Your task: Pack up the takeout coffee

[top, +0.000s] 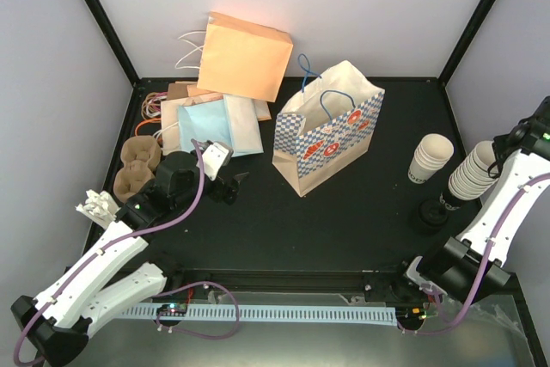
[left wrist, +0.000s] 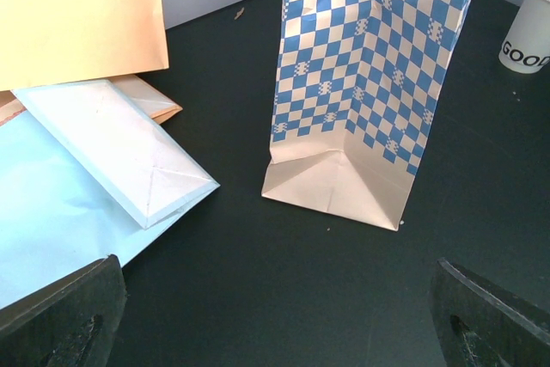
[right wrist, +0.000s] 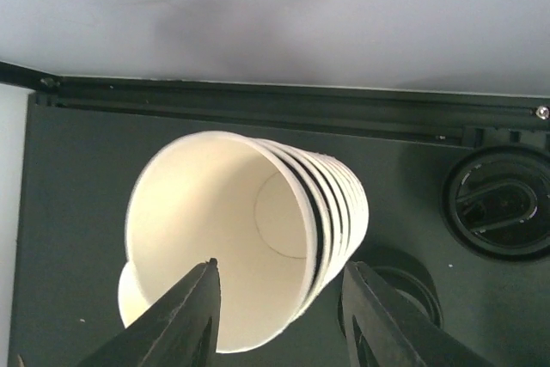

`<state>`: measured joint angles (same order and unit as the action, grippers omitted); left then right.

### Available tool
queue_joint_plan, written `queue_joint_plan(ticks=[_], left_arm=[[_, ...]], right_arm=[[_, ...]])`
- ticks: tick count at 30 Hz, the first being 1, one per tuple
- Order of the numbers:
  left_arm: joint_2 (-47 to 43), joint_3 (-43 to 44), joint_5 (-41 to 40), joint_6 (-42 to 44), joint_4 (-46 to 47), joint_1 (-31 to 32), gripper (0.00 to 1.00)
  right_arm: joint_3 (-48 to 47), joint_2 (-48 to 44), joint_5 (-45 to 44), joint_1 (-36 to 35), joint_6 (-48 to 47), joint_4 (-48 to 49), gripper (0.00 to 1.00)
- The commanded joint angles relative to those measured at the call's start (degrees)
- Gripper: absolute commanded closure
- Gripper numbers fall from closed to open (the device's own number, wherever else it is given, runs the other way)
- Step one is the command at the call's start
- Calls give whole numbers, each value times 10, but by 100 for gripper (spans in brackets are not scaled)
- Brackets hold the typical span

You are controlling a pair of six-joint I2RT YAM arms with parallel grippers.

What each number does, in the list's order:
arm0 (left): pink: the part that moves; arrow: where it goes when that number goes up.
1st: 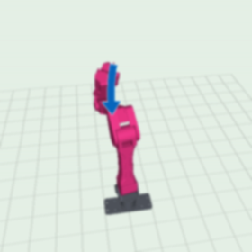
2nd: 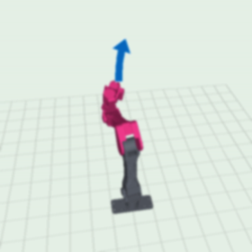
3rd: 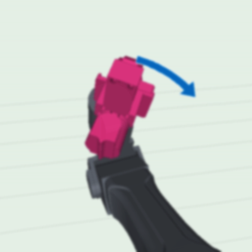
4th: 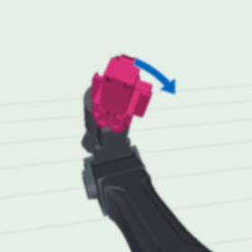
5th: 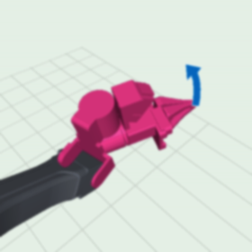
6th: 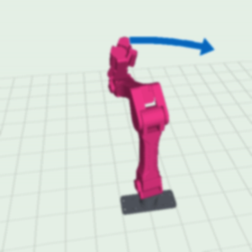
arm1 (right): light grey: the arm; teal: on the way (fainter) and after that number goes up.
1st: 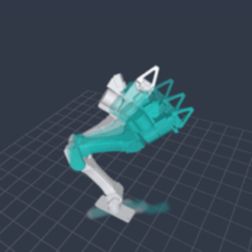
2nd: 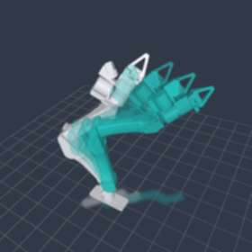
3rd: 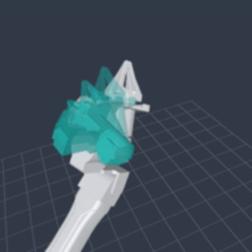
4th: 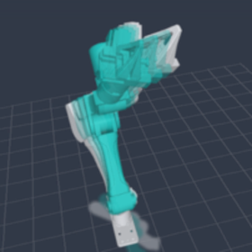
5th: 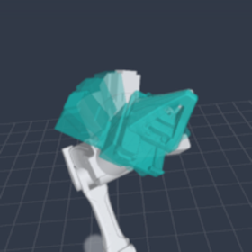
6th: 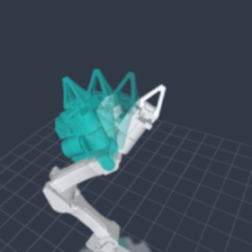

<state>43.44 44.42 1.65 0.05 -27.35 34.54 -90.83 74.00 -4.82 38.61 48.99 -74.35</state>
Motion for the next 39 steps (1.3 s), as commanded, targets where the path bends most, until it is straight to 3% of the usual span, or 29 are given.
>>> queue_joint_plan(ticks=[1, 5, 10, 36, 39], left_arm=[[-8, -1, 8, 1, 11, -4, 1], [-7, -1, 9, 1, 11, -4, 1], [-6, -1, 8, 2, 11, -4, 1], [-3, -3, 4, 2, 11, -4, 1], [-3, -3, 4, 2, 11, -4, 1]], right_arm=[[29, -9, -9, 2, 0, 1, 58], [52, -15, -15, 2, 1, 19, 61], [55, -11, -18, 2, 3, 20, 77], [74, 1, -5, 2, 4, 48, 76], [77, 1, -3, 2, 5, 50, 80]])
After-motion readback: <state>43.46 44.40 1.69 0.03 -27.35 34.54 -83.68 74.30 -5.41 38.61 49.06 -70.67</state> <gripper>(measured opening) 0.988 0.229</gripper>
